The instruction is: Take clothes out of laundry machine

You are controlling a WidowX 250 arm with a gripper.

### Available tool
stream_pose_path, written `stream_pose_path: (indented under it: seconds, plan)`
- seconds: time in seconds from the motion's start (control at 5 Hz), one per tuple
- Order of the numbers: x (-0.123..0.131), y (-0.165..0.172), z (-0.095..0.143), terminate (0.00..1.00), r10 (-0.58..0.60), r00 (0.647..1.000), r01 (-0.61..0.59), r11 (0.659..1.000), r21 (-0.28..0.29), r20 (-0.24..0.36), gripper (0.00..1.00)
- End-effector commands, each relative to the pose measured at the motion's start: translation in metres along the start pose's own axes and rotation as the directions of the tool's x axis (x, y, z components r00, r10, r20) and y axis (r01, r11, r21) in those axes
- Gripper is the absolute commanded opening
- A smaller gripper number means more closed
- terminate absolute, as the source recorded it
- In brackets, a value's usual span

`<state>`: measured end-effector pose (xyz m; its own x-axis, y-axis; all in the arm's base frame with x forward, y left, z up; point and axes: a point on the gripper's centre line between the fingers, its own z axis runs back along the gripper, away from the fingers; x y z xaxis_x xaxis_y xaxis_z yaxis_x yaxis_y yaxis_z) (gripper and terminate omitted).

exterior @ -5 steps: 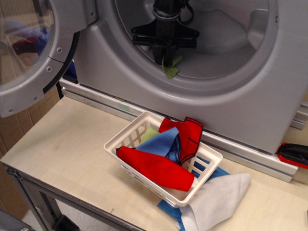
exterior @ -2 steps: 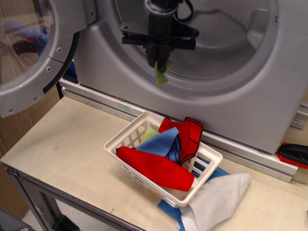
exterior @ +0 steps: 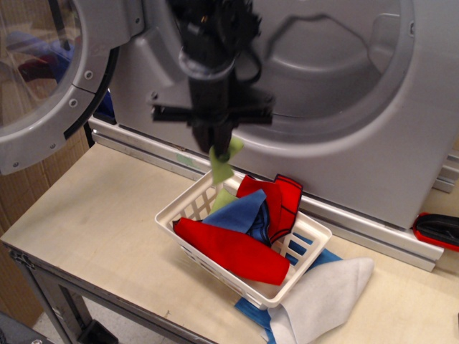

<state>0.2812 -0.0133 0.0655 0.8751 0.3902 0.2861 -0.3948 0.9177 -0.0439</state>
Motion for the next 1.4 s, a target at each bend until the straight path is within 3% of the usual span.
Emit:
stream_pose_path:
  seconds: [0.0, 0.2, 0.4, 1.0, 1.2]
  plan:
    - [-0.023, -0.015, -0.015, 0.0, -0.088, 0.996, 0.086, 0.994, -0.07, -0.027, 0.0]
    - [-0.032, -0.029, -0.029, 0.0, -0.153, 0.986, 0.148, 0.987, -0.069, -0.068, 0.0]
    - [-0.039, -0.027, -0.039, 0.0, -0.18, 0.977, 0.175, 0.983, -0.056, -0.11, 1.0]
    - [-0.04, -0.024, -0.043, 0.0, -0.201, 0.974, 0.194, 0.978, -0.075, -0.103, 1.0]
    - [-0.036, -0.032, -0.014, 0.0, -0.2, 0.979, 0.199, 0.979, -0.041, -0.04, 1.0]
